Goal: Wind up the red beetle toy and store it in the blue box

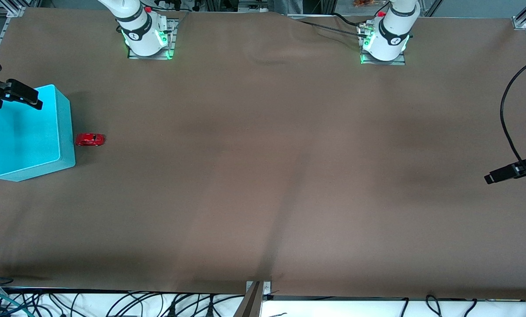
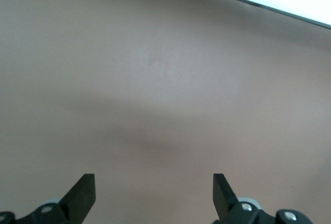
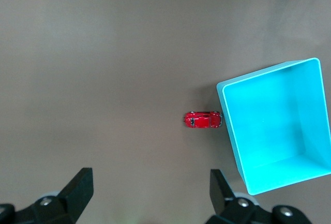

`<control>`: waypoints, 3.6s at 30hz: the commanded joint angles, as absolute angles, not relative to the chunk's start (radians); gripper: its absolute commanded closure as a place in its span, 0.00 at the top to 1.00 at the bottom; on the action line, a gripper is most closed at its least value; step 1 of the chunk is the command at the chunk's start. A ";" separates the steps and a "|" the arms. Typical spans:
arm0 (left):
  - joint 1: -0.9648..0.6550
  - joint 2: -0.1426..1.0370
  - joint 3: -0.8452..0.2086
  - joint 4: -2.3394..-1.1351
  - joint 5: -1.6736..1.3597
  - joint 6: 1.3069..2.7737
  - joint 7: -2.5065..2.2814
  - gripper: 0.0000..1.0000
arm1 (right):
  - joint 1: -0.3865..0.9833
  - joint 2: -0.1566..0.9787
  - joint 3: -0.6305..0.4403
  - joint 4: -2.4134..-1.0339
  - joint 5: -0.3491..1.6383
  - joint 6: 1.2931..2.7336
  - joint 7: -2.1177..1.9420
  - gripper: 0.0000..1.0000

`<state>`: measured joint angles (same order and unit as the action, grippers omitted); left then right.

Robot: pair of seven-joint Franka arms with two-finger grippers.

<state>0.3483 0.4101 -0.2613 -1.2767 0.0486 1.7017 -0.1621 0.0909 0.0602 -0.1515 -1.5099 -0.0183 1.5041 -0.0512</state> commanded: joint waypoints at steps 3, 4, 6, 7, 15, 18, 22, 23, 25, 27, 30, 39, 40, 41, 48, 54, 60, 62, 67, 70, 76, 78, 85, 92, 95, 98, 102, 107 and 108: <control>0.337 0.345 -0.259 -1.279 0.075 1.660 -0.121 1.00 | 0.091 0.067 -0.144 -1.486 -0.049 1.486 -0.043 1.00; 0.337 0.338 -0.259 -1.279 0.075 1.652 -0.121 1.00 | 0.091 0.067 -0.144 -1.485 -0.048 1.485 -0.043 1.00; 0.330 0.322 -0.262 -1.281 0.075 1.635 -0.121 1.00 | 0.091 0.067 -0.146 -1.486 -0.046 1.483 -0.040 1.00; 0.328 0.316 -0.268 -1.281 0.077 1.625 -0.121 1.00 | 0.089 0.067 -0.146 -1.488 -0.041 1.483 -0.040 1.00; 0.330 0.305 -0.278 -1.281 0.075 1.597 -0.057 1.00 | 0.091 0.074 -0.146 -1.494 -0.035 1.493 -0.040 1.00; 0.328 0.298 -0.276 -1.281 0.074 1.595 -0.035 1.00 | 0.091 0.077 -0.146 -1.496 -0.035 1.488 -0.040 1.00; 0.328 0.298 -0.275 -1.281 0.074 1.591 -0.031 1.00 | 0.091 0.078 -0.144 -1.497 -0.037 1.483 -0.040 1.00; 0.327 0.298 -0.273 -1.281 0.068 1.591 -0.032 1.00 | 0.089 0.078 -0.146 -1.497 -0.034 1.483 -0.040 1.00; 0.325 0.299 -0.273 -1.279 0.061 1.591 -0.034 1.00 | 0.090 0.077 -0.147 -1.500 -0.035 1.485 -0.041 1.00; 0.325 0.299 -0.275 -1.279 0.061 1.591 -0.034 1.00 | 0.089 0.077 -0.146 -1.509 -0.035 1.486 -0.041 1.00; 0.324 0.299 -0.279 -1.281 0.066 1.592 -0.038 1.00 | 0.087 0.061 -0.144 -1.537 -0.035 1.499 -0.041 1.00; 0.299 0.302 -0.276 -1.279 0.067 1.592 -0.038 1.00 | 0.078 -0.026 -0.146 -1.726 -0.035 1.627 -0.040 1.00; 0.299 0.302 -0.276 -1.281 0.069 1.592 -0.038 1.00 | 0.078 -0.031 -0.146 -1.741 -0.035 1.641 -0.040 1.00; 0.299 0.302 -0.276 -1.281 0.069 1.592 -0.038 1.00 | 0.077 -0.035 -0.147 -1.758 -0.035 1.657 -0.040 1.00; 0.299 0.307 -0.275 -1.281 0.069 1.597 -0.037 1.00 | 0.061 -0.072 -0.150 -1.871 -0.035 1.746 -0.040 1.00; 0.296 0.308 -0.275 -1.281 0.071 1.598 -0.037 1.00 | 0.052 -0.074 -0.153 -1.922 -0.037 1.784 -0.041 1.00; 0.295 0.308 -0.273 -1.279 0.069 1.600 -0.037 1.00 | 0.044 -0.075 -0.163 -1.996 -0.035 1.862 -0.041 1.00; 0.293 0.308 -0.275 -1.279 0.069 1.600 -0.037 1.00 | 0.043 -0.075 -0.164 -2.022 -0.037 1.891 -0.041 1.00; 0.293 0.308 -0.275 -1.281 0.069 1.600 -0.037 1.00 | 0.043 -0.077 -0.187 -2.083 -0.037 1.953 -0.041 1.00; 0.293 0.308 -0.275 -1.281 0.069 1.600 -0.037 1.00 | 0.043 -0.077 -0.199 -2.117 -0.037 1.980 -0.041 1.00; 0.293 0.308 -0.275 -1.279 0.069 1.600 -0.037 1.00 | 0.043 -0.084 -0.227 -2.201 -0.038 2.091 -0.041 1.00; 0.293 0.308 -0.275 -1.279 0.069 1.600 -0.037 1.00 | 0.043 -0.084 -0.233 -2.229 -0.038 2.129 -0.040 1.00; 0.293 0.310 -0.273 -1.279 0.069 1.601 -0.037 1.00 | 0.043 -0.081 -0.245 -2.272 -0.041 2.195 0.044 1.00; 0.293 0.310 -0.273 -1.279 0.069 1.601 -0.037 1.00 | 0.043 -0.066 -0.255 -2.321 -0.041 2.284 0.052 1.00; 0.295 0.310 -0.275 -1.281 0.069 1.601 -0.037 1.00 | 0.043 -0.060 -0.262 -2.344 -0.043 2.330 0.060 1.00; 0.295 0.308 -0.273 -1.281 0.069 1.601 -0.035 1.00 | 0.043 -0.055 -0.262 -2.365 -0.043 2.373 0.083 1.00; 0.295 0.308 -0.272 -1.281 0.066 1.600 -0.034 1.00 | 0.043 -0.048 -0.262 -2.373 -0.044 2.390 0.138 1.00; 0.295 0.308 -0.273 -1.281 0.063 1.600 -0.032 1.00 | 0.043 -0.032 -0.262 -2.373 -0.048 2.395 0.218 1.00; 0.293 0.308 -0.275 -1.281 0.063 1.600 -0.032 1.00 | 0.043 -0.026 -0.262 -2.373 -0.048 2.401 0.235 1.00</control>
